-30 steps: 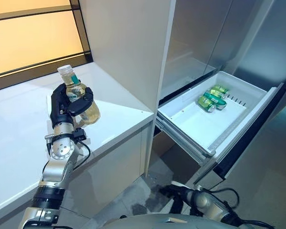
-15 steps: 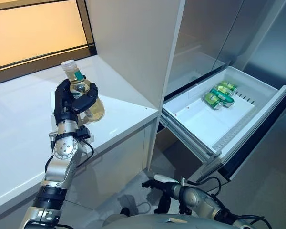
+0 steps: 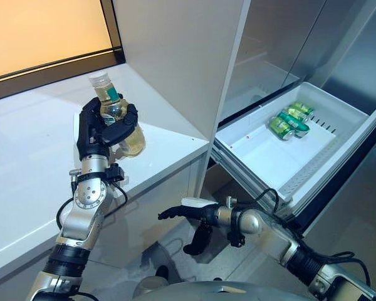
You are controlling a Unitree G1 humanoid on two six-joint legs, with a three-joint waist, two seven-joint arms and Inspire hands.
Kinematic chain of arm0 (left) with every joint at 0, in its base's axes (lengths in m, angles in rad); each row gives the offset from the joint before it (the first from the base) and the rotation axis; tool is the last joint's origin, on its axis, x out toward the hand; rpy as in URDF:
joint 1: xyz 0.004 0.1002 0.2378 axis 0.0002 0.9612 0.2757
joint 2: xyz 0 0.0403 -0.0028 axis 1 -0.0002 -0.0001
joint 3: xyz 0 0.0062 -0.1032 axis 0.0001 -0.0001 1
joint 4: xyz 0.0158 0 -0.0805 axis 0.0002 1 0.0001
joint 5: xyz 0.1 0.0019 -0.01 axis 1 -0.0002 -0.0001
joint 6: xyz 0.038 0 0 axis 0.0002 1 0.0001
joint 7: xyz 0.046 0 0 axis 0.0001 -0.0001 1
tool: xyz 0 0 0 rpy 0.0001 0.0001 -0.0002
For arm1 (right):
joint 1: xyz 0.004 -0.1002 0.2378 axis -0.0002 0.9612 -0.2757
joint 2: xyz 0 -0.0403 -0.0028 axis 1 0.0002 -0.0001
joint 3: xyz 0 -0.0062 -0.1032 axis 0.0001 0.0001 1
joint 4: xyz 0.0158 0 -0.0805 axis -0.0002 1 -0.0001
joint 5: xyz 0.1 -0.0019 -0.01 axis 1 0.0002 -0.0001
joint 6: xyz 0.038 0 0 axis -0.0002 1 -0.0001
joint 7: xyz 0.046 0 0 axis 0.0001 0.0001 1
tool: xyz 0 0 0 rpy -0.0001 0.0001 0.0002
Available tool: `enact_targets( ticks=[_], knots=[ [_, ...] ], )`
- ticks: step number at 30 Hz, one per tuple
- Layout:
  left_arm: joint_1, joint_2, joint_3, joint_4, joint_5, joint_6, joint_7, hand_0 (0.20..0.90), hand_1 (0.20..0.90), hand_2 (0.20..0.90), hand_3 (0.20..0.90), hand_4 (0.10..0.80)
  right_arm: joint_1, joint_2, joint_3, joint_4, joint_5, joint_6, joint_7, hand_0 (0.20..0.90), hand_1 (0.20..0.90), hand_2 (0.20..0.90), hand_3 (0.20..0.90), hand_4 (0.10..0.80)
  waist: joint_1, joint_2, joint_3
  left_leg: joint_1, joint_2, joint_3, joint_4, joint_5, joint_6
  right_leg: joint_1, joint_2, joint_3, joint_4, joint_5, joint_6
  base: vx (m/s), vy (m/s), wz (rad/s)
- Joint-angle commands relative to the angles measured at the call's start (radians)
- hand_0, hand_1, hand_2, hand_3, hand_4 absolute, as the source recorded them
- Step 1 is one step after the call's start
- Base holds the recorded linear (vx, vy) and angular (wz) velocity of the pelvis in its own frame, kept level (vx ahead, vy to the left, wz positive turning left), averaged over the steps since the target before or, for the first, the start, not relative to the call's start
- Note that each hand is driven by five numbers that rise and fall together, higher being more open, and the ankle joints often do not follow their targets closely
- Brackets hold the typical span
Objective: Put drinks into fridge and close the fridge
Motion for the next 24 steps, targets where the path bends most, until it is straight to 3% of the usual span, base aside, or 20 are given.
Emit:
enact_targets(
  ticks=[1,7,15,24],
  knots=[
    [-0.232,0.056,0.004,-0.116,0.066,-0.204,-0.006,0.300,0.300,0.300,0.200,0.100,-0.106,0.011,-0.049,-0.145,0.130,-0.066,0.027,0.900,0.900,0.900,0.900,0.800,-0.001,0.012,-0.062,0.029,-0.070,0.016,0.002,-0.127,0.038,0.024,0.026,-0.013,0.015,-0.055,0.022,0.000,0.000,0.00],
    [-0.210,0.052,0.017,-0.126,0.053,-0.240,-0.033,0.300,0.300,0.300,0.200,0.100,-0.159,-0.036,-0.127,-0.276,0.254,-0.059,0.086,0.900,0.900,0.900,0.900,0.800,-0.006,0.008,-0.064,0.022,-0.071,0.021,0.002,-0.115,0.039,0.013,0.025,-0.010,0.018,-0.042,0.024,-0.021,0.014,-0.04],
    [-0.188,0.053,0.063,-0.156,0.004,-0.305,-0.078,0.300,0.300,0.300,0.200,0.100,-0.197,-0.078,-0.273,-0.356,0.544,-0.049,0.165,0.900,0.900,0.900,0.900,0.800,-0.008,0.000,-0.071,0.023,-0.070,0.022,0.002,-0.115,0.039,0.011,0.025,-0.010,0.019,-0.040,0.022,-0.001,0.001,-0.01],
    [-0.140,0.046,0.157,-0.186,0.003,-0.432,-0.107,0.300,0.300,0.300,0.200,0.100,-0.066,-0.023,-0.514,-0.336,0.757,-0.076,0.040,0.900,0.900,0.900,0.900,0.800,-0.026,0.008,-0.082,0.026,-0.068,0.029,0.002,-0.120,0.040,0.009,0.025,-0.006,0.019,-0.038,0.021,0.000,0.000,0.00]
  ],
)
